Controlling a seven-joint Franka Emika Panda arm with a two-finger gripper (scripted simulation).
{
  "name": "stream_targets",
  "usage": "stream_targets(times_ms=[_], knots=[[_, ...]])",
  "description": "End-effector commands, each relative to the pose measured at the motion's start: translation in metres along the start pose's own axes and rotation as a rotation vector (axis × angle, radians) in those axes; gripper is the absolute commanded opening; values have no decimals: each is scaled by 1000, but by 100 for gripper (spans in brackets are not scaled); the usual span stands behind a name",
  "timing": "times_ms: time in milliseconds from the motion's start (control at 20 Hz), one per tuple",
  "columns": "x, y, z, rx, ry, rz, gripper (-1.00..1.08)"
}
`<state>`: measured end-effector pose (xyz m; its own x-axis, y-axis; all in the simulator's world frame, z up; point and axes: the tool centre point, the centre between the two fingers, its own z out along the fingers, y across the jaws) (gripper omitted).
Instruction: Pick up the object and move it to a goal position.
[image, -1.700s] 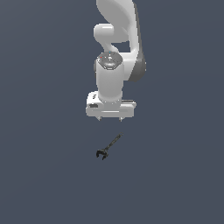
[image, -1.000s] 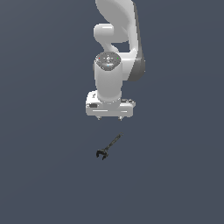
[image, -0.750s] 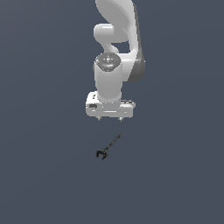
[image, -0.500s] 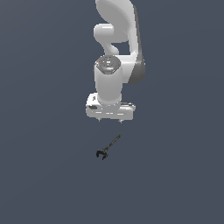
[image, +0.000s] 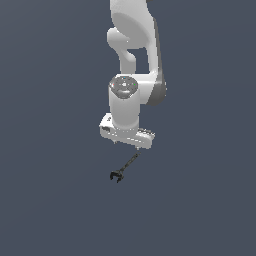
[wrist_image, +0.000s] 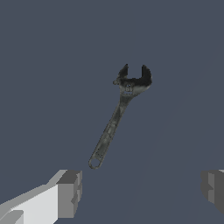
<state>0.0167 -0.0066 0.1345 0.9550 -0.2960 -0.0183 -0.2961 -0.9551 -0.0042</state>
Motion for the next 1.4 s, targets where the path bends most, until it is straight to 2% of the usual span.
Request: stream_targets(times_ms=[0,700,1000,1350], knots=[[6,-3,9,1,1,68,100],[33,-15,59,2,13,422,100],[38,-17,71,1,17,505,100],[41,-19,76,1,19,539,100]])
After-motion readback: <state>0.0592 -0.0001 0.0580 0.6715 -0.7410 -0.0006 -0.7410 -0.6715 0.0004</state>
